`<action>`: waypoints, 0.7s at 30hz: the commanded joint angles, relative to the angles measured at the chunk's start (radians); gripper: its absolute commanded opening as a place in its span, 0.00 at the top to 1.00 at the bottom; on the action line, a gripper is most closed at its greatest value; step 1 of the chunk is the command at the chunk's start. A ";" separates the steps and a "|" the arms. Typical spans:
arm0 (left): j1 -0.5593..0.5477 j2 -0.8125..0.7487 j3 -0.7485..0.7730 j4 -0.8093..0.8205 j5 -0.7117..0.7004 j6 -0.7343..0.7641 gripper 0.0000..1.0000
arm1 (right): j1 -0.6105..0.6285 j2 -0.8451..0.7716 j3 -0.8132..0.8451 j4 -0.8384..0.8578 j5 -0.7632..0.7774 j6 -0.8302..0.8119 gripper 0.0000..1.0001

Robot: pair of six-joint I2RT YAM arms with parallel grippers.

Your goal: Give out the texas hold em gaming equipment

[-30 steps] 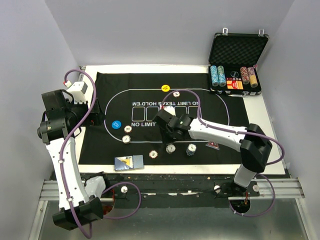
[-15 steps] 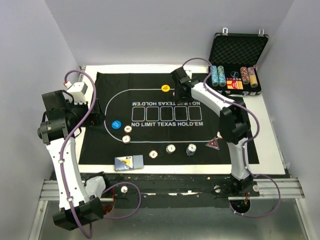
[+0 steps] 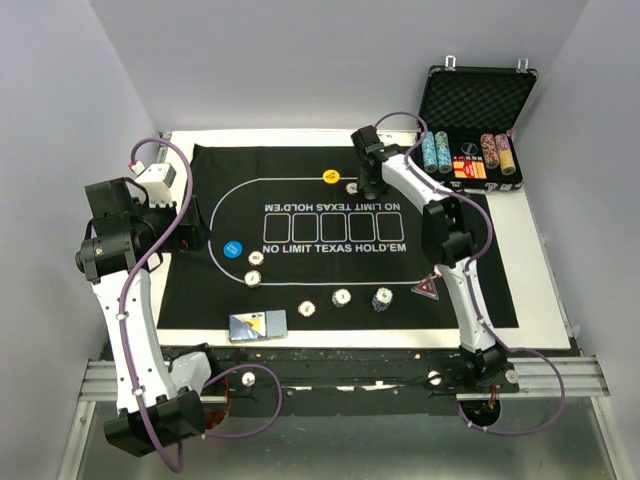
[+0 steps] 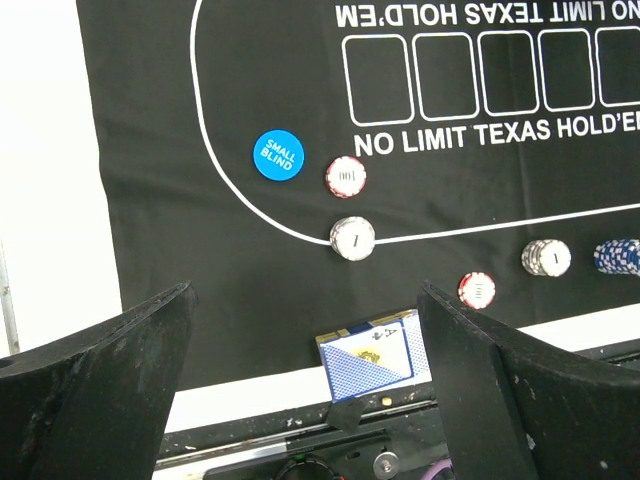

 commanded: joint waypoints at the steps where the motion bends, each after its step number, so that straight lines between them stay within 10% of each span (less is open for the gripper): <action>1: 0.007 0.008 0.003 0.024 0.015 0.006 0.01 | -0.037 0.057 0.081 -0.035 0.009 -0.001 0.54; 21: 0.007 -0.011 0.007 0.012 0.022 0.001 0.01 | -0.028 -0.131 -0.012 -0.046 0.039 -0.004 0.07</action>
